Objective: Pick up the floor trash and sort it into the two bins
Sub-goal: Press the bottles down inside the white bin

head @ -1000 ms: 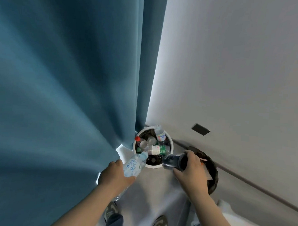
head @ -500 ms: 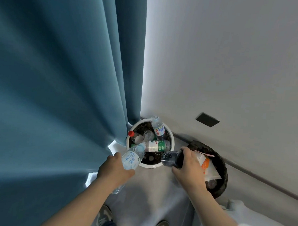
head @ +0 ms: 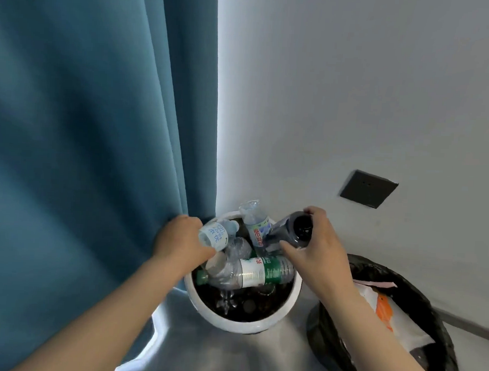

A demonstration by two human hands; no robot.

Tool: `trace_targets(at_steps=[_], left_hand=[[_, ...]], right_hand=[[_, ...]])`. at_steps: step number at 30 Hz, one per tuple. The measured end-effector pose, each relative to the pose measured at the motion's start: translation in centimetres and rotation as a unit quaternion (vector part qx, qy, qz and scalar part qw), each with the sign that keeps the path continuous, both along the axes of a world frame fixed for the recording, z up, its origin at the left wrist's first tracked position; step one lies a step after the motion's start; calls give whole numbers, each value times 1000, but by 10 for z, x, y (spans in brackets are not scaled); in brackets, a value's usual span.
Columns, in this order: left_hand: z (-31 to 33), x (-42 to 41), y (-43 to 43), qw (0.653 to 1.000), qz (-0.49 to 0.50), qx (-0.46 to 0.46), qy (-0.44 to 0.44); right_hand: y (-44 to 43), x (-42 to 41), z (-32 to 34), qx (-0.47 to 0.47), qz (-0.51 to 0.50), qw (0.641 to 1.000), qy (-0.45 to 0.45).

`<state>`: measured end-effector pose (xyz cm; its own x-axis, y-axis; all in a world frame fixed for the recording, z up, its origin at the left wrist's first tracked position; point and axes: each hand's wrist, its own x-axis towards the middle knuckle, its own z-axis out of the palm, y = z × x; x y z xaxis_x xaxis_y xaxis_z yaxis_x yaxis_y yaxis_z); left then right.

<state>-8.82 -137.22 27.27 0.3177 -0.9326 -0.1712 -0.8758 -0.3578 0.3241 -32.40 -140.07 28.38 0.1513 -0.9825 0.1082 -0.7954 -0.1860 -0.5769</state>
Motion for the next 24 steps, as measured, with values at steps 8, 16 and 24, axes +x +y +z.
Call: trace_targets(at_steps=[8,16,24], left_hand=[[-58,2,-22,995,-48,-57,-73],[-78,-15,-19,997,-40,-62,-9],[-88,-13,-11,997,-68,18,6]], right_hand=[[-20,16,-70,-132,31,991,-2],[-26,20,-69,-89,59,994,5],[-31,17,-70,-71,48,996,-35]])
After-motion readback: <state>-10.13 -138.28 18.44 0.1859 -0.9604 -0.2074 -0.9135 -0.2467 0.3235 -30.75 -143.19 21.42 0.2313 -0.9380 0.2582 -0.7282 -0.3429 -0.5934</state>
